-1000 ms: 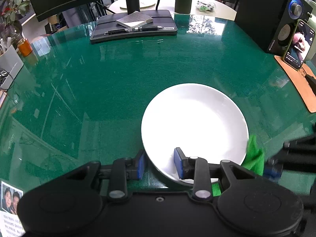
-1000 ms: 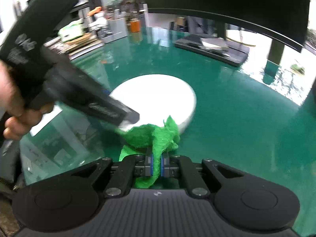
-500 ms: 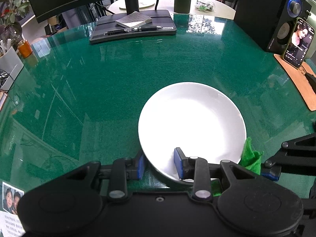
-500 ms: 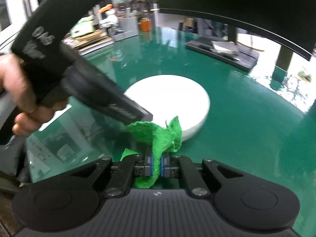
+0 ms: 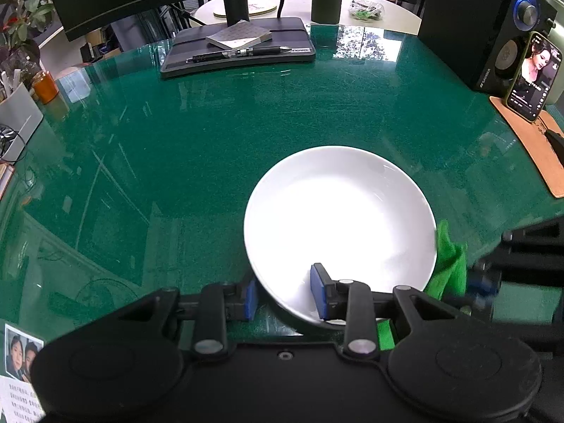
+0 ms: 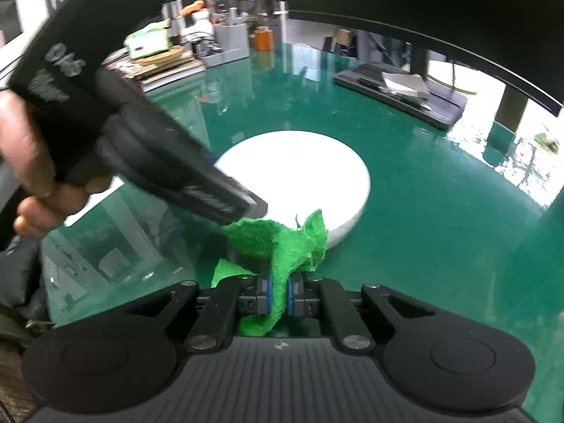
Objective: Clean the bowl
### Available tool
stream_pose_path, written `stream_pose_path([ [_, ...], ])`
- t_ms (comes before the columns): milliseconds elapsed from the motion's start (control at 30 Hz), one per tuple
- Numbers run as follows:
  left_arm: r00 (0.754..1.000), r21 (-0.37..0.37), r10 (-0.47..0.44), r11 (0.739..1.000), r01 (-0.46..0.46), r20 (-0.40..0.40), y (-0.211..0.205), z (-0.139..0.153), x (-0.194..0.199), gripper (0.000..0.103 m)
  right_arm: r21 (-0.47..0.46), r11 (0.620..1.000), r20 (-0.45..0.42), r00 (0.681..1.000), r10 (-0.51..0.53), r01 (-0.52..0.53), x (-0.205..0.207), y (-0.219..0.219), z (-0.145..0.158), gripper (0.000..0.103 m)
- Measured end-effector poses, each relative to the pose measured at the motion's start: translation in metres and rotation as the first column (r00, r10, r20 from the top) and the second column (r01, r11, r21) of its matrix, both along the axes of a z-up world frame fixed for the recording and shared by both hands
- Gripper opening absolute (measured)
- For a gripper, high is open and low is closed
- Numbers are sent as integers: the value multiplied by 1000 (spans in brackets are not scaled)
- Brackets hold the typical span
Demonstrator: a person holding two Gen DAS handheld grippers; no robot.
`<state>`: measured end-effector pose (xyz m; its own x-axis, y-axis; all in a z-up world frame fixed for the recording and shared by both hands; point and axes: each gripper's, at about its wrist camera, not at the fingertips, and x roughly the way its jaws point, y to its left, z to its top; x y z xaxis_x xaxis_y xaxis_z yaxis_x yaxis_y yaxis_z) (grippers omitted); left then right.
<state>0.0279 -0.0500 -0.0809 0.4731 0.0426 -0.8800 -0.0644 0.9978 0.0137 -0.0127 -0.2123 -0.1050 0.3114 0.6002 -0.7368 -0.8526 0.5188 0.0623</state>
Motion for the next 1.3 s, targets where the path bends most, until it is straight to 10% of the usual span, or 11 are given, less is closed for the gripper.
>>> stream_pose_path([
  [1300,1000,0,3,1000,-3,0,3,0,1,32,-124,991,82,995,52,-42,19,5,5,10],
])
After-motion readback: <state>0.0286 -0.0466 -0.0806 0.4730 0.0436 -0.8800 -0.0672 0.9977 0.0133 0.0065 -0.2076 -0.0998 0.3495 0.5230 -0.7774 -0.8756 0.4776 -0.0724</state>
